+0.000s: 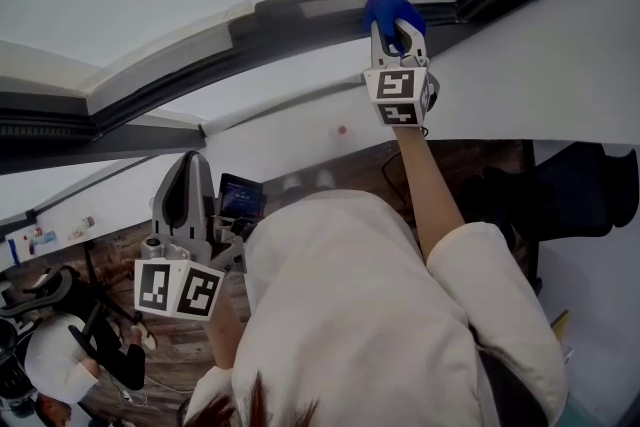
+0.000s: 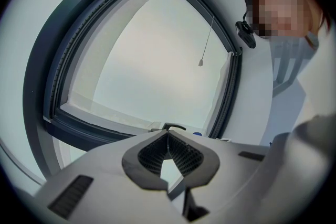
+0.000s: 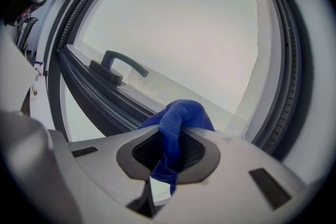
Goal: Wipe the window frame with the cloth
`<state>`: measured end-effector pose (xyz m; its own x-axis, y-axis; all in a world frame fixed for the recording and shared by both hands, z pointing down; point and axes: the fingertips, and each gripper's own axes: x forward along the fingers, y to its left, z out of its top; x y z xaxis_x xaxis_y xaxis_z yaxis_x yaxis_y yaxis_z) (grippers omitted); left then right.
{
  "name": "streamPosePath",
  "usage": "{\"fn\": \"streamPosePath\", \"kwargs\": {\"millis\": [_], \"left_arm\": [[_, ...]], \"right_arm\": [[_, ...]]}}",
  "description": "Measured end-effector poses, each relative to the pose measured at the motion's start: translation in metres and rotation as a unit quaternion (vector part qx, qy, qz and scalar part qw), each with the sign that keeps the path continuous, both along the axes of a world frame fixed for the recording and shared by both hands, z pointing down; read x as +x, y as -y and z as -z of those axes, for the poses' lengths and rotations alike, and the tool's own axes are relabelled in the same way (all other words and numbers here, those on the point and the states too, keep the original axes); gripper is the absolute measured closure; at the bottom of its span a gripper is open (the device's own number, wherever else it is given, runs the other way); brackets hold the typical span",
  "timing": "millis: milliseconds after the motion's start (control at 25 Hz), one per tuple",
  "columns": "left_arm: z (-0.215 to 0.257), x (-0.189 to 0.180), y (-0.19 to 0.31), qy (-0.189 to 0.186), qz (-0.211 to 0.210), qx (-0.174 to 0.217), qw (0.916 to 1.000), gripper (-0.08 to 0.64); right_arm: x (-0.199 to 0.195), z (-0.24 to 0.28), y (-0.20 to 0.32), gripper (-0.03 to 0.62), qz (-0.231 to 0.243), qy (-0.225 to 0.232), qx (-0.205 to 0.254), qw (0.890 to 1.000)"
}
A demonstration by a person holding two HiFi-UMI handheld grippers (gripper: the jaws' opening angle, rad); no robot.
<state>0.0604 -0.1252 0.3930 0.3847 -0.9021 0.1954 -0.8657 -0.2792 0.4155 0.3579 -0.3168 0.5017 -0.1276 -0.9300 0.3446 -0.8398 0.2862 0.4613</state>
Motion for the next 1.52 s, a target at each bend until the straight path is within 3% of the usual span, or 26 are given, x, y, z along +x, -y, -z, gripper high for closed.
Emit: {"fn": "streamPosePath", "kwargs": {"millis": [1000, 1520], "left_arm": [[-0.004, -0.039, -0.027, -0.005, 0.018, -0.003, 0.9998, 0.549], [-0.004, -0.067, -0.044, -0.002, 0.037, -0.005, 0.9993, 0.549]], "right_arm": [[-0.156, -0.006, -0.034, 0.546, 0.130, 0.000, -0.010, 0.991], [-0.189, -0.007, -0.040, 0.546, 0.152, 0.001, -0.022, 0.988]]}}
